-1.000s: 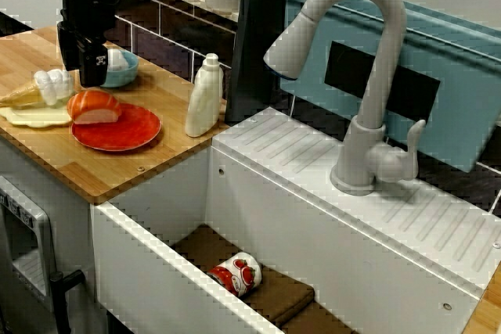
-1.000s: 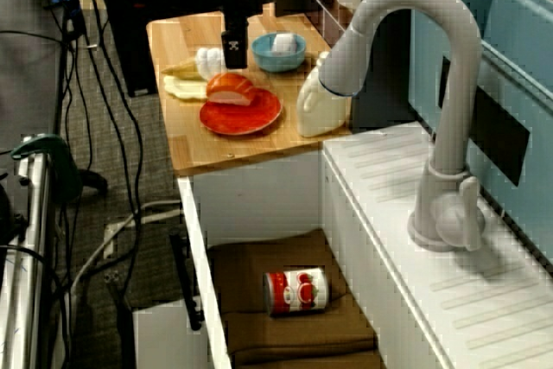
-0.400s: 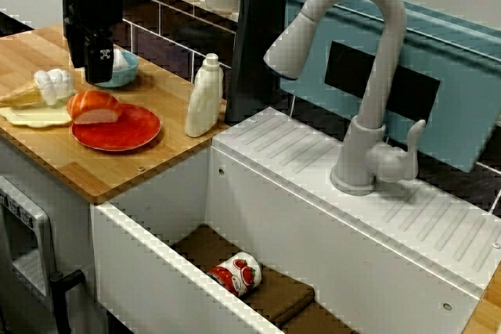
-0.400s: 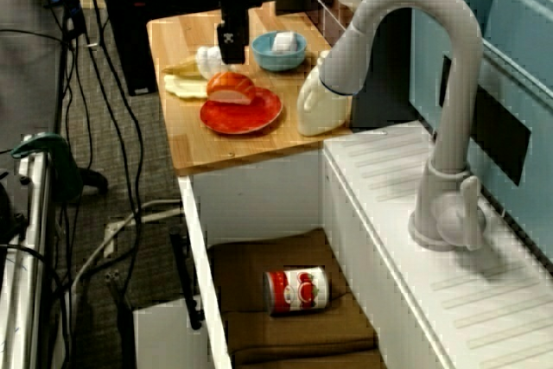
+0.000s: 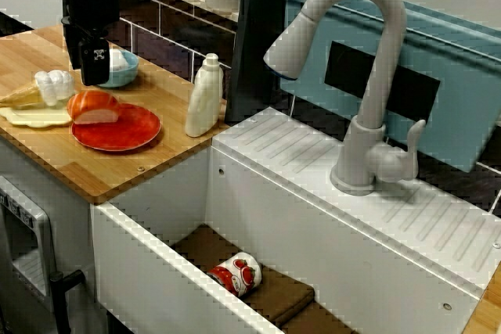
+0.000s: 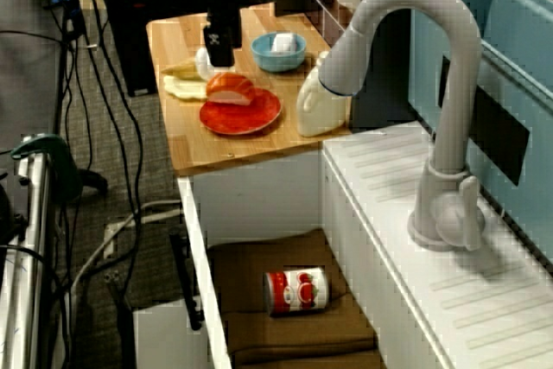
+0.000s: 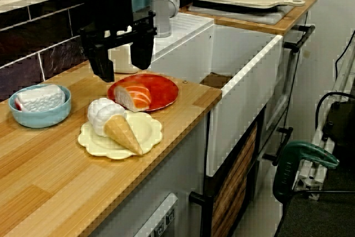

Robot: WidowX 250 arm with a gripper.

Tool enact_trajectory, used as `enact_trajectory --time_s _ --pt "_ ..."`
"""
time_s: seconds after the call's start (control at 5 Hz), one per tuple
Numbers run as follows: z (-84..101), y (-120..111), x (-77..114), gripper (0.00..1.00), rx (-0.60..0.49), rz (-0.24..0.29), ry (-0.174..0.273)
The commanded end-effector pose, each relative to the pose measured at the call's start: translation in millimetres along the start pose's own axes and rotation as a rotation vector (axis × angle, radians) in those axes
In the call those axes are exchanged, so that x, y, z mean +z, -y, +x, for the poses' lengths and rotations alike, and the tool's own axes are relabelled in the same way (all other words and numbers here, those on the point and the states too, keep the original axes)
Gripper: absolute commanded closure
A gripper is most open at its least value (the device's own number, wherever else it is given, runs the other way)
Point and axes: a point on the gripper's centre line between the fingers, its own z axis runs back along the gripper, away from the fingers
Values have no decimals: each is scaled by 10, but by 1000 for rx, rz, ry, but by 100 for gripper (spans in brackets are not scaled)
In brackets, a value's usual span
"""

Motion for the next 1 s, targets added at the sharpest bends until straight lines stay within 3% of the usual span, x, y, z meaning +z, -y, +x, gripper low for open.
enact_trajectory --time_s 0.0,0.8 --pt "8 11 142 0 -22 77 67" --pt "116 5 -59 0 16 83 61"
